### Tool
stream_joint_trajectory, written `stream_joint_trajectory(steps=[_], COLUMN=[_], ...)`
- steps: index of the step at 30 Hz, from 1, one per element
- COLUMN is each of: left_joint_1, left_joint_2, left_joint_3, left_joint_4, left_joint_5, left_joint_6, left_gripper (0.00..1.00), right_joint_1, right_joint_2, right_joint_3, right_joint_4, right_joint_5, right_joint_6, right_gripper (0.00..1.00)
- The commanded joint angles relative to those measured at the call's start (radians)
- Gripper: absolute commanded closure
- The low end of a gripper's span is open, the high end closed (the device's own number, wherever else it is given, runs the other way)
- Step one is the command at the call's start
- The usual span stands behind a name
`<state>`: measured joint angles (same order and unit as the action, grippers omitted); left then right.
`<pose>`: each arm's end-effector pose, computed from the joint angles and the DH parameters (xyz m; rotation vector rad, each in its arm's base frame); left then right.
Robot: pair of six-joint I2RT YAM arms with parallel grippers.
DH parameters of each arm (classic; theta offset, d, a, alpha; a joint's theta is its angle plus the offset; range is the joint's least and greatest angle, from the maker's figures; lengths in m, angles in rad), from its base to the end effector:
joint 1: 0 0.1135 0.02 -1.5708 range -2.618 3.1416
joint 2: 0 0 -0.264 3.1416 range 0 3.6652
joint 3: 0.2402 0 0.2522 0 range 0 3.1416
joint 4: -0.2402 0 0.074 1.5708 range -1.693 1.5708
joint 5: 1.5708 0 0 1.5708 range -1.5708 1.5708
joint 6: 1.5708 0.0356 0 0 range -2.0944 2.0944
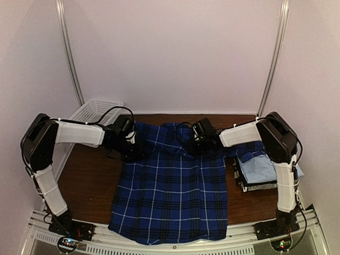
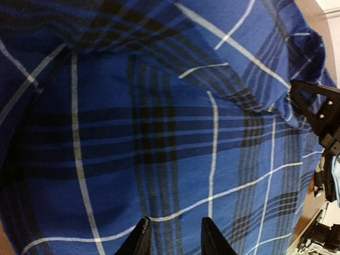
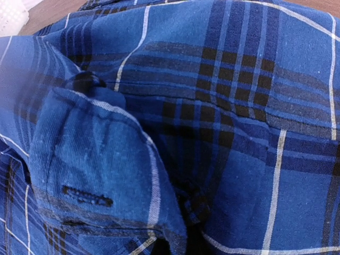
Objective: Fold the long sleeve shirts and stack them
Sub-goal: Move the flattened shirt to the center of the board.
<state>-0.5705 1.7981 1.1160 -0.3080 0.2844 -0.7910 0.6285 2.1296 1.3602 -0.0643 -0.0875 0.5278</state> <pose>0.3033 -0.2065 0.1724 -0.1855 2.7446 -0.8226 0.3632 0.2678 0.1290 -0.1680 2.4946 0.6192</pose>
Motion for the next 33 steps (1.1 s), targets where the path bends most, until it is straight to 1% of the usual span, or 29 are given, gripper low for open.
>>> stream_joint_trajectory(steps=[1,6,13,18,22,25,27,33], left_joint_1=[-0.003,-0.002,0.044,0.071,0.075,0.073,0.071,0.07], left_joint_2=[0.054,0.131,0.267,0.3,0.286,0.201,0.129,-0.11], left_joint_3=[-0.005,0.043,0.224,0.324,0.387,0.364,0.316,0.054], left_joint_4=[0.049,0.022,-0.038,-0.083,-0.131,-0.133,-0.135,-0.14], left_joint_5=[-0.079,-0.138,-0.147,-0.158,-0.146,-0.116,-0.111,-0.132], left_joint_6=[-0.01,0.001,0.05,0.089,0.131,0.135,0.134,0.103], left_gripper=[0.67,0.67,0.67,0.67,0.67,0.67,0.67,0.66], right_joint_1=[-0.02,-0.042,-0.094,-0.107,-0.109,-0.108,-0.109,-0.107], right_joint_2=[0.042,0.106,0.192,0.199,0.187,0.165,0.146,0.09], right_joint_3=[0.055,0.132,0.273,0.337,0.372,0.386,0.397,0.407], right_joint_4=[-0.058,-0.094,-0.154,-0.185,-0.207,-0.218,-0.225,-0.232], right_joint_5=[0.024,0.016,-0.009,-0.023,-0.035,-0.045,-0.055,-0.087], right_joint_6=[-0.024,-0.043,-0.057,-0.068,-0.073,-0.079,-0.081,-0.086], right_gripper=[1.0,1.0,1.0,1.0,1.0,1.0,1.0,1.0])
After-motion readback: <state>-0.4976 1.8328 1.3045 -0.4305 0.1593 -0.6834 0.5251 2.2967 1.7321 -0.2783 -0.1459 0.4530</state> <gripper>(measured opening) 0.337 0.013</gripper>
